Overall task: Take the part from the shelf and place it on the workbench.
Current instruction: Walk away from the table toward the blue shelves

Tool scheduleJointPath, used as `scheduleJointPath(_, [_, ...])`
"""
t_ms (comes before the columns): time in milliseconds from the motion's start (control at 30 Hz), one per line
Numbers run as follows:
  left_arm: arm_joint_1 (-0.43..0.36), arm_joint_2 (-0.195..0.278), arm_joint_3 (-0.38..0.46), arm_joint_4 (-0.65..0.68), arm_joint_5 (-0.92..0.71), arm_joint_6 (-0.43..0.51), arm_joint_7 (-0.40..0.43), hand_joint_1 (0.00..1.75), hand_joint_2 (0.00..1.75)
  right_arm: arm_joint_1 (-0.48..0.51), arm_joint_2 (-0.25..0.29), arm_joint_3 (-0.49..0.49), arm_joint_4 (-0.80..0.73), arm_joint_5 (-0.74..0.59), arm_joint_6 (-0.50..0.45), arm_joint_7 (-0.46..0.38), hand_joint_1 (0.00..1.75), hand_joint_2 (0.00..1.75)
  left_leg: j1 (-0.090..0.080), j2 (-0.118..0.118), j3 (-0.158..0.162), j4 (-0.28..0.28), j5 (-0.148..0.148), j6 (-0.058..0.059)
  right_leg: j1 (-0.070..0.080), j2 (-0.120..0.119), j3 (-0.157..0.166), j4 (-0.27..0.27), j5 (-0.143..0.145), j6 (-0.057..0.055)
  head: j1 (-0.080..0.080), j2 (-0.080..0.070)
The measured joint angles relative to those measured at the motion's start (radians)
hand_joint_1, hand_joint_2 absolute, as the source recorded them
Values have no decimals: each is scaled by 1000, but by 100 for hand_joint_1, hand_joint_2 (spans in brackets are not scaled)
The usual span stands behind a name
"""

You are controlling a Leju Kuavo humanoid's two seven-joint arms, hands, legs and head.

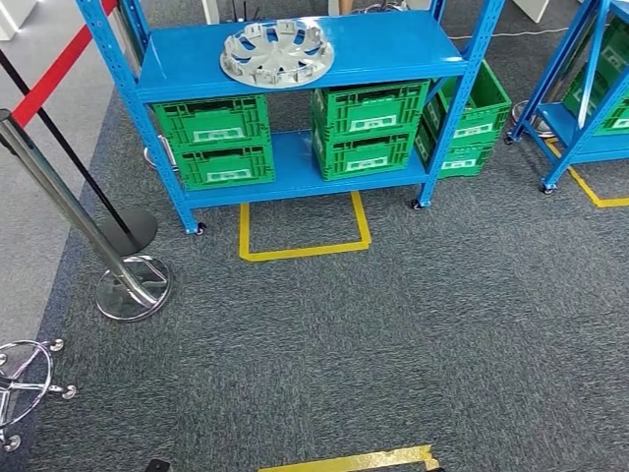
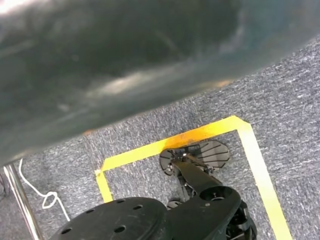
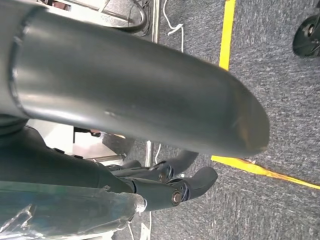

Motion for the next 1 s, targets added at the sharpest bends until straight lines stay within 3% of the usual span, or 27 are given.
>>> scheduleJointPath(67, [-1, 1, 0, 0, 0, 0, 0, 0, 0, -2, 0, -1, 0, 1, 0, 0, 0, 0, 6, -4, 9, -16, 6, 10, -1, 22, -12, 26, -20, 6, 2, 0])
scheduleJointPath(133, [-4, 1, 0, 0, -1, 0, -1, 0, 0, -1, 0, -3, 0, 2, 0, -1, 0, 0, 12, -10, 15, -23, 8, 17, -3, 60, -64, 136, -76, 9, 8, 0])
scheduleJointPath(200, [-6, 0, 1, 0, -2, 0, -2, 0, 0, 3, 0, -5, 0, 1, 1, -3, 0, 0, 12, -19, 16, -23, 4, 17, -4, 76, -133, 264, -120, 12, 11, 0])
scheduleJointPath(233, [-6, 0, 1, 0, -3, 0, -2, 0, 0, 5, 0, -7, 0, 1, 1, -3, 0, 0, 13, -24, 18, -22, 2, 16, -5, 78, -150, 288, -117, 13, 11, 0])
scheduleJointPath(267, [-5, 0, 1, 0, -3, 0, -3, 0, 0, 7, 0, -8, 0, 1, 1, -2, 0, 0, 14, -29, 21, -21, -1, 12, -5, 78, -148, 273, -94, 15, 11, 0])
scheduleJointPath(333, [-5, -1, 2, 0, -5, 1, -4, 0, 0, 8, 0, -10, 0, 1, 1, 1, 0, 0, 19, -36, 32, -17, -11, -1, -9, 79, -94, 150, -20, 20, 12, 0])
scheduleJointPath(367, [-5, 0, 2, 0, -5, 1, -4, 0, 0, 7, 2, -10, 1, 1, 2, 2, 0, 0, 19, -39, 35, -12, -18, -9, -11, 81, -63, 87, 1, 22, 15, 0])
scheduleJointPath(433, [-6, 2, 3, -1, -8, 3, -7, 0, 0, 5, 7, -10, 2, 1, 2, -4, 0, 0, 16, -41, 36, -7, -30, -22, -12, 87, -31, 29, 3, 11, 17, 0])
scheduleJointPath(567, [-6, 2, 3, -2, -9, 3, -9, 0, 0, 6, 9, -13, 2, 0, 3, -2, 0, 0, 19, -36, 35, 11, -43, -38, -8, 88, -16, 32, -17, -26, 5, 0])
scheduleJointPath(633, [-9, 0, 4, -2, -9, 4, -10, 0, 0, 6, 9, -14, 1, 1, 2, 9, 0, 0, 19, -30, -17, 109, -76, -43, -7, 84, 1, 28, -27, -40, 1, 0])
scheduleJointPath(700, [-8, -2, 4, -2, -9, 4, -9, 0, 0, 6, 9, -14, 1, 1, 1, 10, 0, 0, 18, -29, -113, 249, -106, -44, -4, 82, 18, 26, -43, -47, -2, 0])
scheduleJointPath(733, [-5, -2, 5, -2, -9, 4, -9, 0, 0, 8, 9, -15, 1, 2, 1, 9, 0, 0, 18, -29, -150, 290, -100, -42, -3, 83, 29, 26, -53, -48, -2, 0])
scheduleJointPath(767, [-3, -2, 5, -2, -9, 5, -8, 0, 0, 9, 9, -15, 1, 2, 1, 9, 0, 0, 17, -29, -170, 294, -74, -38, -2, 84, 42, 25, -64, -48, -2, 0])
scheduleJointPath(800, [-1, -2, 6, -2, -9, 5, -8, 0, 0, 11, 9, -15, 1, 2, 1, 10, 0, 0, 15, -29, -173, 262, -30, -33, -2, 85, 57, 24, -76, -46, -3, 0])
scheduleJointPath(867, [0, -2, 6, -2, -9, 6, -7, 0, 0, 12, 10, -15, 1, 3, 0, 12, 0, 0, 9, -29, -143, 145, 64, -18, 0, 85, 86, 18, -101, -42, -3, 0])
scheduleJointPath(900, [0, -2, 7, -2, -9, 6, -7, 0, 0, 12, 11, -15, 2, 3, 0, 12, 0, 0, 5, -28, -120, 90, 81, -12, 1, 85, 98, 12, -113, -37, -3, 0])
scheduleJointPath(933, [0, -2, 7, -2, -9, 7, -6, 0, 0, 11, 12, -15, 2, 3, 0, 10, 0, 0, 2, -27, -104, 54, 79, -9, 2, 85, 108, 2, -121, -32, -3, 0])
scheduleJointPath(1000, [-2, -3, 8, -2, -9, 7, -5, 0, 0, 8, 13, -15, 2, 4, 0, 9, 0, 0, 1, -27, -81, 20, 49, -5, 4, 83, 132, -11, -119, -19, -5, 0])
